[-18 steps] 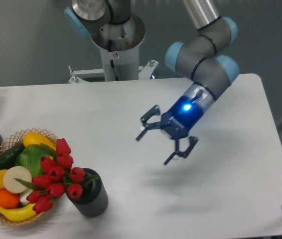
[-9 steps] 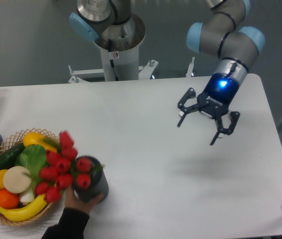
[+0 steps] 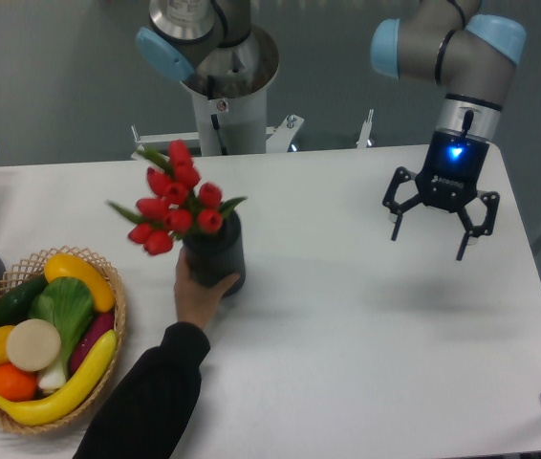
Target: Insert the flowers into the vase
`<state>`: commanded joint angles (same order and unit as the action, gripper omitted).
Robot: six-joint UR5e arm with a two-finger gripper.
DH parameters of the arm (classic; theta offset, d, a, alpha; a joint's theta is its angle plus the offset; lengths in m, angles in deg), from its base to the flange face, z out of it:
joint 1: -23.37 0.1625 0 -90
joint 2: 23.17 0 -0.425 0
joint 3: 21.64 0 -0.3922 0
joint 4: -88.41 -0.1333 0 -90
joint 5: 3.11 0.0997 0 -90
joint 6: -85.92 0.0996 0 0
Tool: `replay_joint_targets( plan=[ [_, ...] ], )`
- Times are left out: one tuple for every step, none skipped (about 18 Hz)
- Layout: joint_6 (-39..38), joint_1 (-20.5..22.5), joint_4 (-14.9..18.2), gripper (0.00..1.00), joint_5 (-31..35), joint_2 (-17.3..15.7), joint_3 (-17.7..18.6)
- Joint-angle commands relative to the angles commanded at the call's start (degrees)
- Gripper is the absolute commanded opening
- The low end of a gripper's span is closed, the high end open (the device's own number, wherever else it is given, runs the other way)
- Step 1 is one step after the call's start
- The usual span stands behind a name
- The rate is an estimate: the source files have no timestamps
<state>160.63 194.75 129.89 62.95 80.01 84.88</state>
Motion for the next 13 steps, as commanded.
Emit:
replay_joint_targets(
  plan=[
    [0.0, 0.26, 0.0, 1.0, 3.0, 0.0, 0.09],
    [0.0, 0.61, 0.0, 1.0, 5.38, 0.09, 0.18],
    [0.0, 1.49, 0.17, 1.0, 7.93, 0.0, 0.18],
    [0.09, 2.36, 0.52, 1.0, 10.3, -0.26, 0.53],
    [0.17, 3.24, 1.48, 1.0, 12.59, -1.05, 0.7],
    [0.17, 4.12, 3.15, 1.0, 14.18, -2.01, 0.88],
    [0.87, 5.0, 5.6, 1.0, 15.76, -3.15, 1.05],
    [2.44, 5.79, 8.41, 1.0, 16.99, -4.12, 1.14],
    [4.81, 7.37, 9.66, 1.0, 17.44, -4.48, 1.23],
    [7.88, 9.38, 10.28, 1.0, 17.36, -4.48, 1.15],
    [10.95, 10.62, 10.54, 1.0, 17.44, -4.57, 1.06],
    [13.16, 11.5, 10.72, 1.0, 17.44, -4.66, 1.23],
    [14.14, 12.3, 10.9, 1.0, 17.44, -4.75, 1.23]
  ],
)
